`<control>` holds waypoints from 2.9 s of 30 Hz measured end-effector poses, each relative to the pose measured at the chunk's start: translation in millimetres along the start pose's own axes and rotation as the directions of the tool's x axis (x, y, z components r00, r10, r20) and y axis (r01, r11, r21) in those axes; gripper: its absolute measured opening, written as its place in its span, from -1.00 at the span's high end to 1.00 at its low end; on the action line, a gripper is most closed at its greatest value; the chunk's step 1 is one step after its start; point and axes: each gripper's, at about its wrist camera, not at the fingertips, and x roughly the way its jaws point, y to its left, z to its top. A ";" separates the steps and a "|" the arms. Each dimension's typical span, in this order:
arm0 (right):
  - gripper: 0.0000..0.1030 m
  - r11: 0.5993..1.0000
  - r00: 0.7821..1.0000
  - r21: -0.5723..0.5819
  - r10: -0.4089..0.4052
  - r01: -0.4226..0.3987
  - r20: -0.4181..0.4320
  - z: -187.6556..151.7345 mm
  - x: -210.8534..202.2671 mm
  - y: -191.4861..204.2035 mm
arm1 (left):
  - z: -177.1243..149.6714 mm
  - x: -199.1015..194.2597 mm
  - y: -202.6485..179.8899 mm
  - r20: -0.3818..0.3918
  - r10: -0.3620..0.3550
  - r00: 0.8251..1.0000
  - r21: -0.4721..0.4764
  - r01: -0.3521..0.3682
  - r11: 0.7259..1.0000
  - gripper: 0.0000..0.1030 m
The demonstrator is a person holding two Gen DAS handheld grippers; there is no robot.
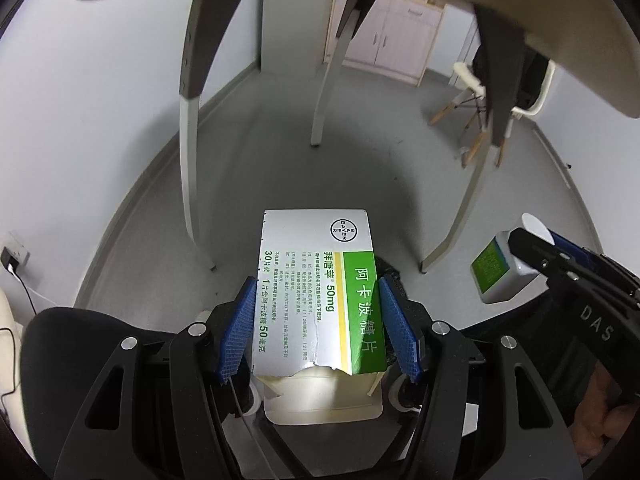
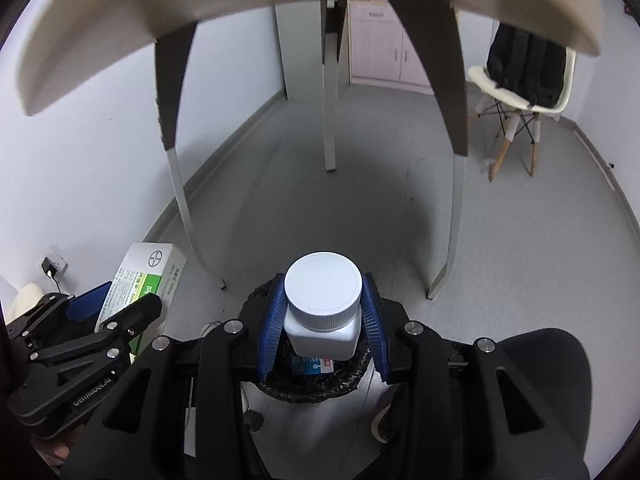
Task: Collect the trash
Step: 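Lift both held items and carry them down over the trash bin, then open the right tool to drop the white pill bottle into the bin, then open the left tool to drop the white tablet box into the bin, then raise both open tools back up toward the table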
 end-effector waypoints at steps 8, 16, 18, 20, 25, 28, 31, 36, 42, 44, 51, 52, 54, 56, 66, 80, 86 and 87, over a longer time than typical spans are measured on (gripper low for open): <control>0.30 1.000 0.999 -0.007 -0.021 0.021 -0.050 8.4 43.5 3.4 | 6.1 44.0 1.7 -0.064 0.015 0.998 0.013 -0.014 1.000 -0.16; 0.30 0.999 0.991 -0.017 -0.040 0.039 -0.127 13.8 91.2 4.7 | 9.1 80.0 7.5 -0.126 0.028 0.992 -0.001 -0.028 1.000 -0.17; 0.30 0.999 0.988 -0.020 -0.044 0.041 -0.151 11.8 100.5 4.8 | 9.1 88.3 7.2 -0.142 0.026 0.990 -0.007 -0.027 1.000 -0.17; 0.30 0.999 0.984 -0.019 -0.047 0.045 -0.172 9.8 110.4 3.3 | 9.6 94.3 7.8 -0.152 0.030 0.988 -0.003 -0.030 1.000 -0.17; 0.30 0.999 0.975 -0.020 -0.051 0.047 -0.216 5.9 129.9 5.0 | 8.2 110.7 9.7 -0.194 0.032 0.980 -0.005 -0.034 0.999 -0.17; 0.30 0.999 0.970 -0.026 -0.053 0.048 -0.239 4.6 139.1 7.1 | 7.5 118.4 10.2 -0.206 0.037 0.978 -0.002 -0.038 0.999 -0.17; 0.30 0.999 0.964 -0.033 -0.048 0.041 -0.261 1.9 147.9 8.9 | 7.1 122.6 11.0 -0.218 0.044 0.975 -0.003 -0.046 0.999 -0.17; 0.29 0.999 0.959 -0.042 -0.042 0.031 -0.282 1.4 150.5 10.8 | 7.7 124.2 13.3 -0.225 0.049 0.973 -0.008 -0.052 0.999 -0.17; -0.19 0.998 0.963 -0.051 -0.060 0.048 -0.262 5.7 145.7 12.8 | 9.2 129.2 8.2 -0.242 0.048 0.969 -0.014 -0.053 0.999 -0.17; -0.35 0.997 0.966 -0.047 -0.069 0.059 -0.250 4.9 143.4 8.1 | 10.8 131.2 6.1 -0.247 0.042 0.968 -0.016 -0.048 0.999 -0.17; -0.71 0.995 0.966 0.018 -0.087 0.094 -0.242 -0.5 134.2 -22.3 | 11.9 134.6 -19.8 -0.246 0.016 0.969 0.025 -0.010 1.000 -0.17; -0.77 0.994 0.966 0.025 -0.093 0.102 -0.241 -1.4 132.3 -28.0 | 11.9 136.0 -24.8 -0.248 0.012 0.969 0.031 -0.004 1.000 -0.17; -0.82 0.991 0.966 0.047 -0.108 0.122 -0.236 -4.2 128.2 -40.6 | 12.4 138.3 -33.3 -0.253 0.003 0.967 0.042 0.007 0.999 -0.17; -0.83 0.989 0.965 0.067 -0.113 0.132 -0.238 -5.6 126.4 -52.0 | 12.9 140.1 -40.9 -0.255 -0.002 0.967 0.055 0.017 0.998 -0.17; -0.85 0.976 0.960 0.124 -0.144 0.177 -0.241 -16.0 117.1 -90.8 | 11.4 152.9 -74.6 -0.281 -0.021 0.959 0.099 0.051 0.994 -0.17; -0.85 0.969 0.956 0.165 -0.139 0.186 -0.258 -15.1 119.6 -102.6 | 11.3 153.0 -75.9 -0.250 0.011 0.968 0.094 0.013 0.996 -0.63; -0.85 0.971 0.959 0.163 -0.132 0.176 -0.251 -13.2 119.6 -100.9 | 14.4 147.2 -70.3 -0.212 0.010 0.977 0.070 0.005 0.998 -0.83; -0.85 0.971 0.960 0.164 -0.129 0.172 -0.249 -12.8 119.2 -100.8 | 14.6 145.1 -68.8 -0.201 0.015 0.979 0.069 -0.001 0.998 -0.86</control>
